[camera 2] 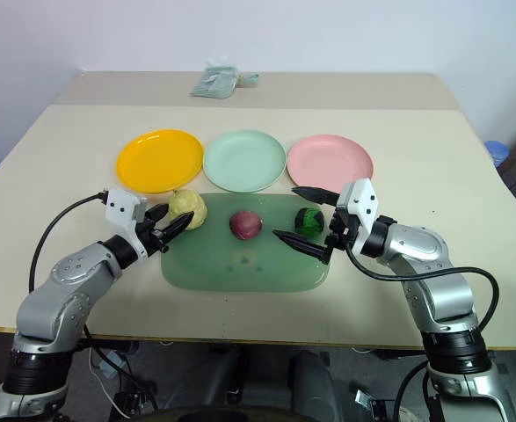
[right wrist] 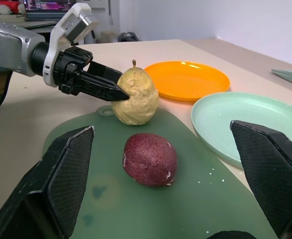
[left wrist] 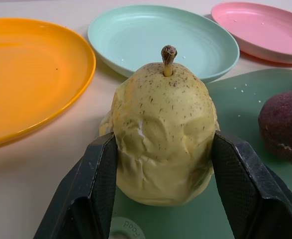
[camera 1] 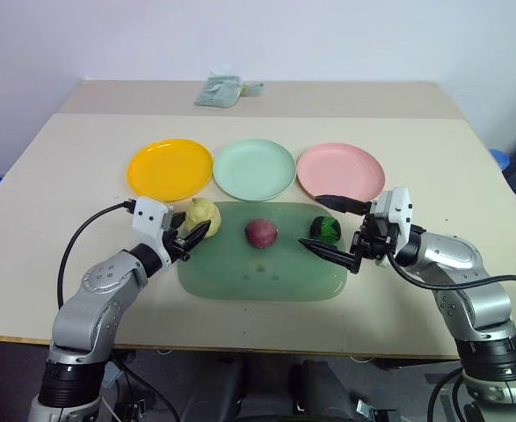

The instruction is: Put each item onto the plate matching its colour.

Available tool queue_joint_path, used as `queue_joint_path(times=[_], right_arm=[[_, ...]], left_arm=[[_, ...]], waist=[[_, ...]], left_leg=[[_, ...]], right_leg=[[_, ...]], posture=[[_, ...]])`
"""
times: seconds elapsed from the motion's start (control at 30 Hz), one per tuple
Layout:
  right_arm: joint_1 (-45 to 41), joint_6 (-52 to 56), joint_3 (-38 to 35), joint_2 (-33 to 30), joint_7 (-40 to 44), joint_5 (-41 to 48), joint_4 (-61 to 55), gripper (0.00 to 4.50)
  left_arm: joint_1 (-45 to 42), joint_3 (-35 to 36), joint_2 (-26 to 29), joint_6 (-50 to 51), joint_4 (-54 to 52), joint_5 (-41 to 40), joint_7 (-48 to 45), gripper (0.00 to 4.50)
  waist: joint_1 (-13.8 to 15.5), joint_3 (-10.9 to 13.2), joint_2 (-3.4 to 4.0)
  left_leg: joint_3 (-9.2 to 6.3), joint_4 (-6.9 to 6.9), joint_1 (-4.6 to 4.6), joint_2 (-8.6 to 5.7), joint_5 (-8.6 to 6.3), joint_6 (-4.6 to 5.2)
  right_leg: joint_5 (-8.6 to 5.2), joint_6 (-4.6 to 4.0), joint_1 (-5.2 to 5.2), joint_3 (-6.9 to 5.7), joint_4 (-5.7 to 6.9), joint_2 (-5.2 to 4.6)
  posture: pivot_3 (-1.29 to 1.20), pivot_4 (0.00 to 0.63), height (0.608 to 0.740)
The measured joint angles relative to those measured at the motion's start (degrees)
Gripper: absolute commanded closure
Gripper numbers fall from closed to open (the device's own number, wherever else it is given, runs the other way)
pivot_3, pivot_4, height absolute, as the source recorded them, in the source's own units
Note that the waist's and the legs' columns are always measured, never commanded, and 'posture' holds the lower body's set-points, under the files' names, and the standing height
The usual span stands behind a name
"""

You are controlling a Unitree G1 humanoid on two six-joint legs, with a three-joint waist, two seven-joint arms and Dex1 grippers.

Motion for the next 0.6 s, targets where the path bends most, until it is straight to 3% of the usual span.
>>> queue_joint_path(times=[0.13,0.27,0.6], right_arm=[[-0.07,0.00,0.01,0.00,-0.59,-0.09,0.00,0.00],[-1.71,-0.06,0.10,0.52,-1.76,-0.56,0.35,0.00],[-6.17,-1.94,1.74,3.54,-4.80,-4.11,5.53,0.00]], left_arm=[[-2.05,0.23,-1.41,-0.39,2.04,0.93,1.56,2.27],[-9.63,2.38,-3.62,-3.33,9.63,3.65,6.22,2.27],[-30.37,5.29,-8.34,-17.07,41.29,12.18,18.03,2.27]], waist=[[0.12,0.00,-0.01],[0.05,0.01,-0.03],[-0.05,0.02,-0.06]], left_leg=[[0.00,0.01,0.00,0.00,0.00,0.00],[0.00,0.02,-0.01,-0.01,0.04,-0.07],[0.03,0.05,-0.03,-0.05,0.10,-0.14]], right_leg=[[0.00,0.00,0.00,-0.01,0.00,0.00],[0.01,0.01,-0.02,-0.01,0.01,0.02],[0.02,0.03,-0.06,0.00,0.09,0.00]], posture=[[0.00,0.150,0.740],[0.00,0.150,0.740],[0.00,0.150,0.740]])
